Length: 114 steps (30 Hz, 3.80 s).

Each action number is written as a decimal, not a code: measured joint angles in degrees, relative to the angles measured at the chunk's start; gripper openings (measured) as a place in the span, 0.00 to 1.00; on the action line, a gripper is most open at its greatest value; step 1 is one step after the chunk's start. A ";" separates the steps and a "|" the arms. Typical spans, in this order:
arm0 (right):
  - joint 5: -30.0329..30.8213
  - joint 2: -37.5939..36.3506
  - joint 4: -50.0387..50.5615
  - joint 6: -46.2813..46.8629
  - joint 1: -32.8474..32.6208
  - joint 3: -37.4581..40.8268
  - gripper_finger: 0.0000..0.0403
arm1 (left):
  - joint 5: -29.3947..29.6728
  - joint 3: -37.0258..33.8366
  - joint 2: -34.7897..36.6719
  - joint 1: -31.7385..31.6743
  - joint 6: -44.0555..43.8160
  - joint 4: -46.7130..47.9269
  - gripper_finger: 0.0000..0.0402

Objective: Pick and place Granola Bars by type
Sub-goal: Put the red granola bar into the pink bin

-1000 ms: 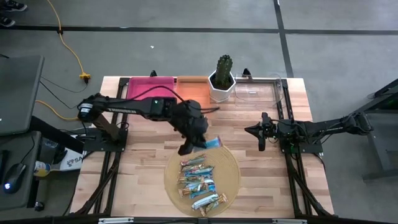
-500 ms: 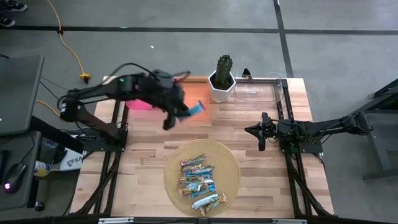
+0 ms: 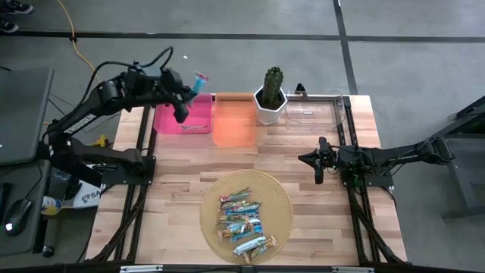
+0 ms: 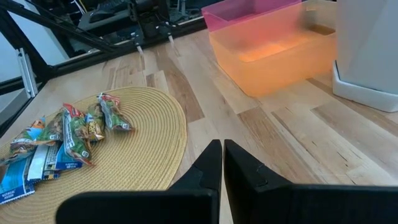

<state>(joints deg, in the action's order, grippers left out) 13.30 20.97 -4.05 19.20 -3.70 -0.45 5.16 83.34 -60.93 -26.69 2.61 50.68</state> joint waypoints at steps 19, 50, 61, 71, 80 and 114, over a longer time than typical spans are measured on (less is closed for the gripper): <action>0.02 0.00 -0.02 -0.02 0.00 0.00 0.00 | 1.66 -28.66 0.35 -22.72 12.55 -11.54 0.15; 0.01 0.02 -0.02 0.00 0.00 0.00 0.00 | -0.31 -29.34 -23.12 -20.30 47.65 -7.68 0.15; 0.02 0.02 -0.02 -0.07 0.01 -0.02 0.00 | 2.40 -29.30 -26.94 -17.91 47.23 -11.15 0.15; 0.02 0.00 -0.02 -0.07 0.00 -0.02 0.00 | 2.89 -29.30 -27.18 -17.91 46.62 -11.50 0.17; 0.02 0.01 -0.02 -0.02 0.00 -0.01 0.00 | 3.40 -29.30 -27.14 -17.91 46.58 -11.62 0.31; 0.01 0.02 -0.02 0.04 0.01 0.00 0.00 | -41.83 -14.90 -9.17 -9.98 9.32 2.43 0.33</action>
<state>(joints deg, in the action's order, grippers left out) 13.32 20.99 -4.08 19.24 -3.69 -0.45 -36.67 68.45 -70.10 -36.67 11.93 53.11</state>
